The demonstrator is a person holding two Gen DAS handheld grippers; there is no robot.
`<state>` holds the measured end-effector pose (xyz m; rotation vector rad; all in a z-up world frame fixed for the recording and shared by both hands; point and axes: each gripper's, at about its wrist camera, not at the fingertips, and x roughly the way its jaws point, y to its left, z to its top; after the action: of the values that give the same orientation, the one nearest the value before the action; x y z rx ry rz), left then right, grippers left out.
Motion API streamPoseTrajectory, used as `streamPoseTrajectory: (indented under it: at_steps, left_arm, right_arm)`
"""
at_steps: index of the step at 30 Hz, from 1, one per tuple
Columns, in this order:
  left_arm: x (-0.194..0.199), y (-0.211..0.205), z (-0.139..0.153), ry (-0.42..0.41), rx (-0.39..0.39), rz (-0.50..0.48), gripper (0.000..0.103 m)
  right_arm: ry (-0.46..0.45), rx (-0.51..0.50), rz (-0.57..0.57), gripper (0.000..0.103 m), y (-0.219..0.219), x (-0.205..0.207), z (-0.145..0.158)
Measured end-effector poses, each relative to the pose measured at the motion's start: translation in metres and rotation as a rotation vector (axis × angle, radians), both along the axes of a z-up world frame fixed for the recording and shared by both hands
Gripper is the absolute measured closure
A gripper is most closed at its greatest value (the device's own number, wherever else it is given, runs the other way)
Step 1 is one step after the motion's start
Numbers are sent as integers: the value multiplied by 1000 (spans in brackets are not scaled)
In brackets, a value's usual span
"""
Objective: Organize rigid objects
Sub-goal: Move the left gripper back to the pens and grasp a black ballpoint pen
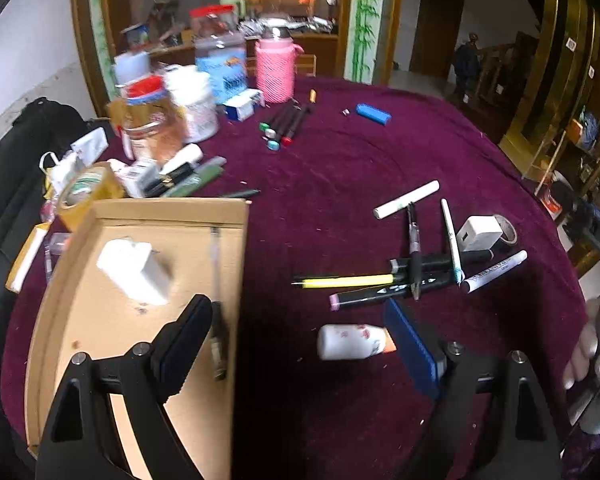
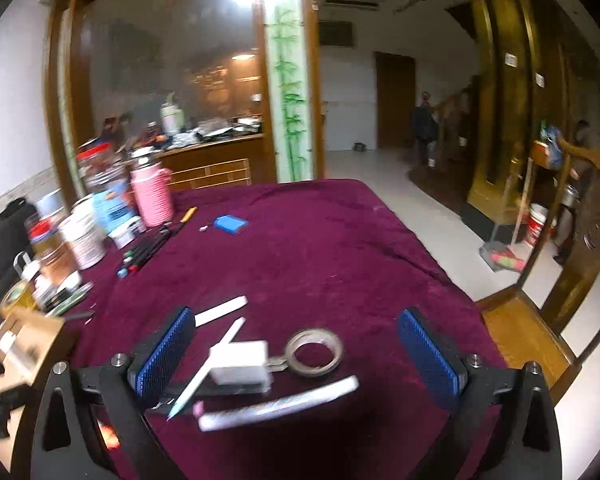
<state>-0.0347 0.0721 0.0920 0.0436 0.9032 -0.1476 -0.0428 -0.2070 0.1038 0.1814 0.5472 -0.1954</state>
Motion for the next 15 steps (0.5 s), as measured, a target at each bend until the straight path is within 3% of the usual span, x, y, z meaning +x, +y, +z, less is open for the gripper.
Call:
streamPoseTrajectory:
  at_steps: [5,7,9,15]
  left_arm:
    - [25,-29,-14,62,10,-56,16]
    - [35,-41,-18,76,19,-70,16]
    - [47,-55,-24,87,23,-85,16]
    - [81,-93,-51,135,53,-110,17]
  right_arm:
    - [33,172,-17,1,-36,12,-35]
    - [102,238,-21,1,-48,19,-46]
    - [86,291,-25,2,-55,17,-48]
    - [100,315,-8,2,-53,18,-53]
